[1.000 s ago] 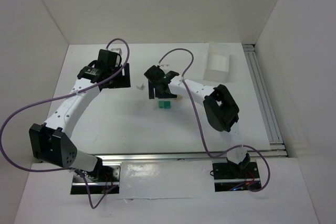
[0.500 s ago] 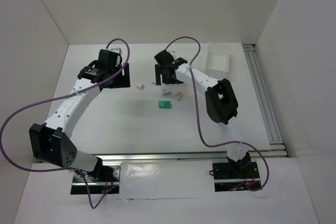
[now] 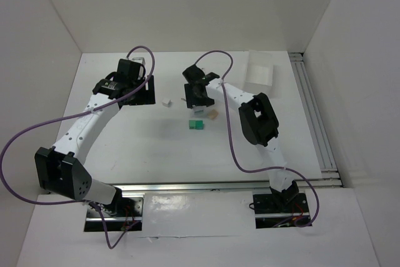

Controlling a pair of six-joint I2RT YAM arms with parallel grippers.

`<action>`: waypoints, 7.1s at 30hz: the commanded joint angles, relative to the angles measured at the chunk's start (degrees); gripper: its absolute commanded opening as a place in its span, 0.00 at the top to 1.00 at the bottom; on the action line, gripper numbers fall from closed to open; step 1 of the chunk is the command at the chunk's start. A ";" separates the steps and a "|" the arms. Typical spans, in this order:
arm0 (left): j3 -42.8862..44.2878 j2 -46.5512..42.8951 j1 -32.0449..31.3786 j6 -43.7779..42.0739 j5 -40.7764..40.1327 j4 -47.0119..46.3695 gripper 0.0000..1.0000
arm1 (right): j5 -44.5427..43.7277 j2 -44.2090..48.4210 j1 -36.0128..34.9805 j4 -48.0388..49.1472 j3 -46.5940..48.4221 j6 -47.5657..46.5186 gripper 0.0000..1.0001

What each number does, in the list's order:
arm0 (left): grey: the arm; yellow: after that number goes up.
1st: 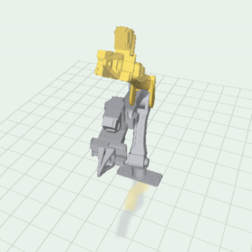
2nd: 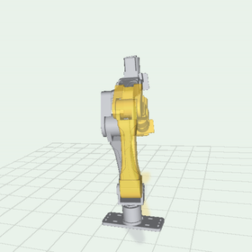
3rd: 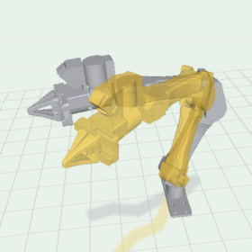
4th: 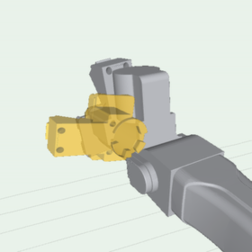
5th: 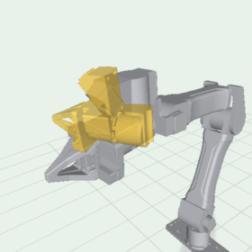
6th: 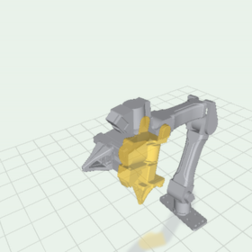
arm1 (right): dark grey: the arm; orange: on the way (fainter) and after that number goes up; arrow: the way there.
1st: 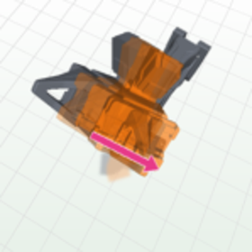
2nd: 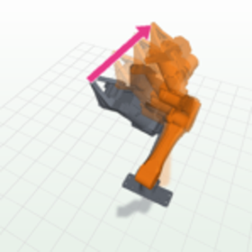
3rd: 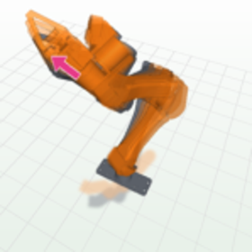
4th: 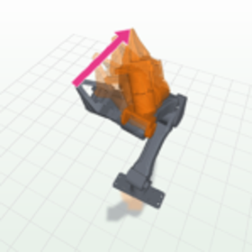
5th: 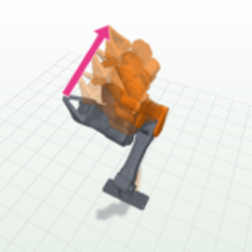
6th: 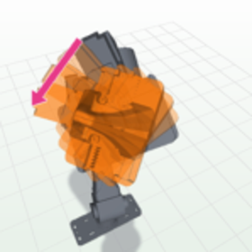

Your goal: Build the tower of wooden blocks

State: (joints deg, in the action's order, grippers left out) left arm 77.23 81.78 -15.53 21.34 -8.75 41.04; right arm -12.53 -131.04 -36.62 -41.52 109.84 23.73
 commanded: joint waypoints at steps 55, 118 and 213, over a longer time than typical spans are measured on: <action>-2.88 -4.17 -0.73 0.98 0.49 -0.52 0.16 | -11.28 16.87 -10.66 0.92 -15.89 20.83 0.58; -2.88 -3.64 -0.73 0.98 -0.04 -1.05 0.16 | -12.87 13.09 -10.66 -0.93 -13.08 19.78 0.54; -4.63 -10.15 7.09 13.73 -8.65 1.15 0.16 | 1.56 -17.49 -4.95 12.25 28.41 -1.67 0.07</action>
State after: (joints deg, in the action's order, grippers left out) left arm 72.71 72.01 -8.80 34.92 -17.85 42.61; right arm -5.21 -147.33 -41.28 -34.22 135.13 19.05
